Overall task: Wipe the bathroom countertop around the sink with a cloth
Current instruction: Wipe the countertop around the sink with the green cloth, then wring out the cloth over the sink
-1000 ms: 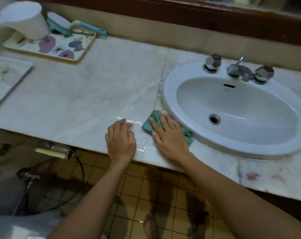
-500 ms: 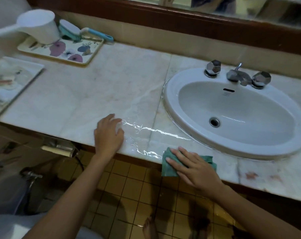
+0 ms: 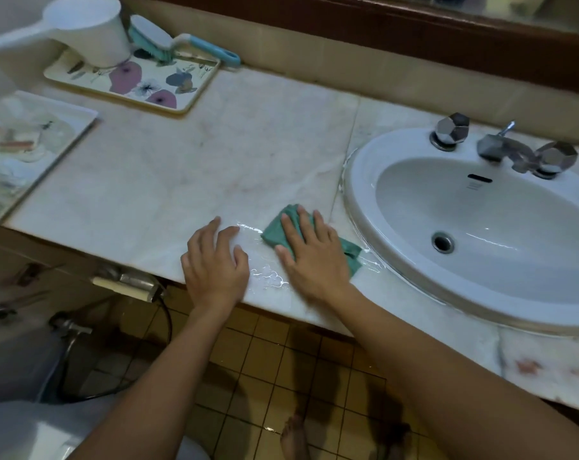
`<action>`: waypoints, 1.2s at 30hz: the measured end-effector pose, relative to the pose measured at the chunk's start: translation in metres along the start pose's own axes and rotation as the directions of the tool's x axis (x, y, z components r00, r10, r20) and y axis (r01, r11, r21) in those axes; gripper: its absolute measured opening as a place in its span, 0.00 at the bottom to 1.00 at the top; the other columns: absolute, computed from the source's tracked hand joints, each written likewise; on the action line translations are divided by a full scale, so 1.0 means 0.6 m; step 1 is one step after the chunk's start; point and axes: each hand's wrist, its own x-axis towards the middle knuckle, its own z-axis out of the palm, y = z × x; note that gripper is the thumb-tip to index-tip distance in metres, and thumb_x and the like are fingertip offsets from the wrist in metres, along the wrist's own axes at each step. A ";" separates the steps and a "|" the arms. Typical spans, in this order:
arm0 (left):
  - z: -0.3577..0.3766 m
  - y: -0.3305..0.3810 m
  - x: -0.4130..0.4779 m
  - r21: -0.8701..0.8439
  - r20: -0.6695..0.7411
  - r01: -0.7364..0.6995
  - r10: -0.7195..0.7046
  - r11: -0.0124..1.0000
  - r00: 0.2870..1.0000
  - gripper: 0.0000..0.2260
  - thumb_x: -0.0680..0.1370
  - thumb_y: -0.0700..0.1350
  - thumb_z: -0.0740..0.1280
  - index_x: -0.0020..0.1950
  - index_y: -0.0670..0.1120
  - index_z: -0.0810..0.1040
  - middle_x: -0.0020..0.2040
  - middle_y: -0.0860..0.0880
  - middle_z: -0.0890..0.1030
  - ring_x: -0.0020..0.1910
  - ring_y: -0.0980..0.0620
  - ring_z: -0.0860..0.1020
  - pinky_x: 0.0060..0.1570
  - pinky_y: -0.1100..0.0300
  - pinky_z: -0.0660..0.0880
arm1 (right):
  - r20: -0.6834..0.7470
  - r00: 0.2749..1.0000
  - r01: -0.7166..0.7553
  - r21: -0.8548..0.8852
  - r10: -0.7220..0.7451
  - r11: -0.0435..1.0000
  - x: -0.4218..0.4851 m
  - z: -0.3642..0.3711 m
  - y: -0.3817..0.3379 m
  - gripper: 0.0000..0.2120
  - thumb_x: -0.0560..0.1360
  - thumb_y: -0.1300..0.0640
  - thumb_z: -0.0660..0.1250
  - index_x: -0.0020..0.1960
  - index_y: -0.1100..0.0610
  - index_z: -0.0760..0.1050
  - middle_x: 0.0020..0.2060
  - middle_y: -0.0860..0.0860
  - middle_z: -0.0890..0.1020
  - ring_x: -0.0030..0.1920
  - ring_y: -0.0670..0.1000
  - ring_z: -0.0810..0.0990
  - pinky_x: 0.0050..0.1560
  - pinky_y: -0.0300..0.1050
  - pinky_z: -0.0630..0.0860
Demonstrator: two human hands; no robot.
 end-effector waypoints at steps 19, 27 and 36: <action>-0.019 0.011 0.006 -0.026 0.127 0.068 -0.064 0.997 0.990 0.17 0.76 0.46 0.61 0.65 0.52 0.74 0.74 0.51 0.65 0.72 0.47 0.61 0.65 0.45 0.63 | -0.011 0.985 0.171 0.139 -0.171 0.975 -0.266 0.013 0.109 0.27 0.80 0.37 0.37 0.75 0.41 0.56 0.75 0.42 0.59 0.76 0.43 0.53 0.76 0.46 0.53; -0.026 0.175 -0.158 -0.543 0.239 -0.180 0.356 0.821 0.904 0.18 0.72 0.43 0.65 0.62 0.49 0.76 0.67 0.51 0.70 0.67 0.49 0.65 0.67 0.47 0.67 | 0.045 0.915 -0.250 0.843 0.400 0.476 -0.336 -0.141 0.204 0.09 0.82 0.53 0.59 0.51 0.45 0.78 0.48 0.44 0.82 0.48 0.39 0.80 0.48 0.38 0.72; -0.062 0.417 -0.158 -0.223 0.168 -0.918 0.940 0.329 0.296 0.45 0.66 0.49 0.70 0.77 0.56 0.48 0.80 0.52 0.44 0.78 0.44 0.46 0.70 0.47 0.58 | 0.488 0.872 -0.445 0.827 0.045 -0.342 -0.351 -0.257 0.295 0.26 0.71 0.55 0.61 0.66 0.67 0.72 0.55 0.68 0.79 0.51 0.67 0.79 0.47 0.54 0.78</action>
